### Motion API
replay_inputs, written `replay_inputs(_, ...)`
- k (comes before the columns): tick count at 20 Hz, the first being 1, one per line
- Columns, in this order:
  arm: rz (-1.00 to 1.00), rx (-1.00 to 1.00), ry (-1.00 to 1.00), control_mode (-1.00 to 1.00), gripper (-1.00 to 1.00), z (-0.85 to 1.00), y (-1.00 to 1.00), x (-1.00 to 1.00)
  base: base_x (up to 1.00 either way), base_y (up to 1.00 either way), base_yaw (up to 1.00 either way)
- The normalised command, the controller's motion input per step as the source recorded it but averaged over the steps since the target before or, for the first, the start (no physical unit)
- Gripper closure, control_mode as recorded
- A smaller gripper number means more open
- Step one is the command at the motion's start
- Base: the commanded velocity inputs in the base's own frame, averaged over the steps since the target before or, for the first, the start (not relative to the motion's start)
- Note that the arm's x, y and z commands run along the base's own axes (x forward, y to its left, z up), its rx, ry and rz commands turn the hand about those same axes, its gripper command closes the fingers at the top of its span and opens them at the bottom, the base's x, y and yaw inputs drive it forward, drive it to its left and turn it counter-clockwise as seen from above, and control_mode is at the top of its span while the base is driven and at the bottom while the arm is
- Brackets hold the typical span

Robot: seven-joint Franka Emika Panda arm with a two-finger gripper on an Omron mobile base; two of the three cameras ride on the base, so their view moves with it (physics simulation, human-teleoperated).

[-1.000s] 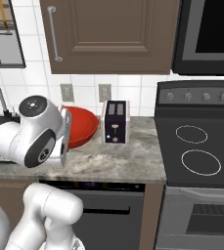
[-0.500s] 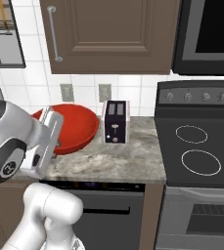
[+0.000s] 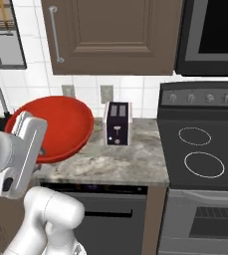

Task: Clear the mugs and bowl far away from the sink.

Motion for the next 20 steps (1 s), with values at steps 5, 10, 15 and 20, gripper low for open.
replay_inputs(5, 0.0, 0.0, 0.0, 1.0, 1.0, 0.0, 0.0, 0.0, -1.0, 0.05, 0.13)
replay_inputs(10, 0.0, 0.0, 0.0, 1.0, 1.0, 0.0, 0.0, 0.0, -1.0, 0.9, 0.23)
replay_inputs(15, 0.0, 0.0, 0.0, 1.0, 1.0, 0.0, 0.0, 0.0, -0.4, 0.85, 0.76)
replay_inputs(20, 0.0, 0.0, 0.0, 1.0, 1.0, 0.0, 0.0, 0.0, 0.0, 0.11, 1.0)
